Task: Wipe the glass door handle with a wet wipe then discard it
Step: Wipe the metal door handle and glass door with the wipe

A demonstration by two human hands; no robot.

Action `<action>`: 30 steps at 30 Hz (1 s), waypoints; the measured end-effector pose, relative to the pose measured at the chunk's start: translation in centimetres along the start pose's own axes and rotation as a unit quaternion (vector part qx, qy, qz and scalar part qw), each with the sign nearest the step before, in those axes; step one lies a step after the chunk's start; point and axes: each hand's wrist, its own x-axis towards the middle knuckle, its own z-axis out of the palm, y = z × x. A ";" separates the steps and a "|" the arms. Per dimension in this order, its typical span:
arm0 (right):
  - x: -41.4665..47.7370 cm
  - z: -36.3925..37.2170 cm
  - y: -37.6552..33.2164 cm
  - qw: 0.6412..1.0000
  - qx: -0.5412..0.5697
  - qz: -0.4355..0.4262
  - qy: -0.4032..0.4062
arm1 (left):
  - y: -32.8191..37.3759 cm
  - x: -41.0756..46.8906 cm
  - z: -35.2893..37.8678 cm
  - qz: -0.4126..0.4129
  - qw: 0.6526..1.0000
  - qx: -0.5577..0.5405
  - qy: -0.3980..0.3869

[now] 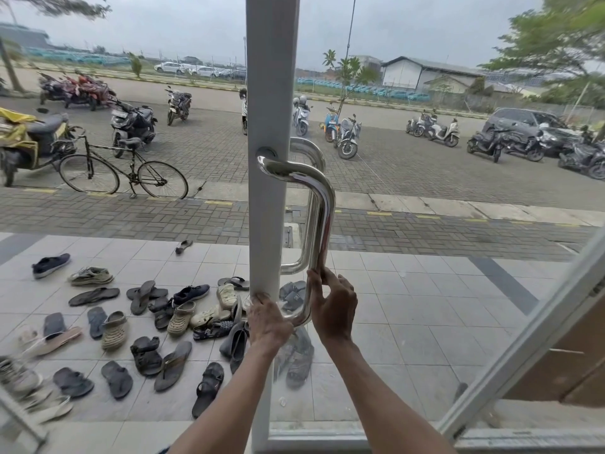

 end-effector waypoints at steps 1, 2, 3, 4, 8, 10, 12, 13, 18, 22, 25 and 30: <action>0.0 0.0 0.0 1.000 0.000 -0.002 0.001 | 0.0 0.4 -0.2 -0.008 0.999 -0.033 0.002; 0.0 0.1 0.0 1.000 0.001 -0.003 0.002 | 0.0 0.7 -0.5 -0.020 0.998 -0.058 -0.002; -0.1 0.1 -0.1 1.000 0.002 -0.001 0.001 | -0.2 1.1 -0.7 -0.038 0.996 -0.083 -0.005; 0.0 0.1 -0.2 1.000 0.002 0.001 0.000 | -0.4 1.5 -1.0 -0.074 0.990 -0.118 -0.009; 0.1 0.0 0.0 1.000 0.001 -0.009 0.000 | -2.3 2.8 -1.2 -0.207 0.894 -0.392 -0.057; 0.1 0.0 0.1 1.000 0.000 -0.013 -0.001 | -2.8 2.4 -0.8 -0.240 0.811 -0.522 -0.110; 0.1 0.1 0.2 1.000 -0.002 -0.016 0.001 | -2.8 1.9 0.3 -0.256 0.736 -0.612 -0.135; 0.2 0.2 0.3 1.000 -0.005 -0.019 0.001 | -2.7 1.7 0.9 -0.259 0.710 -0.642 -0.132; 0.5 0.0 0.8 0.999 -0.012 -0.043 -0.005 | -1.6 0.2 2.0 -0.256 0.628 -0.725 -0.121; 0.3 0.3 0.6 1.000 -0.008 -0.030 0.001 | -1.3 -1.1 1.6 -0.255 0.643 -0.715 -0.100; 0.0 0.5 0.4 1.000 0.001 -0.011 0.008 | -1.0 -2.1 1.4 -0.269 0.644 -0.710 -0.091; -0.6 0.5 -0.6 0.999 -0.002 0.000 0.036 | 0.5 -4.4 0.1 -0.290 0.595 -0.736 -0.139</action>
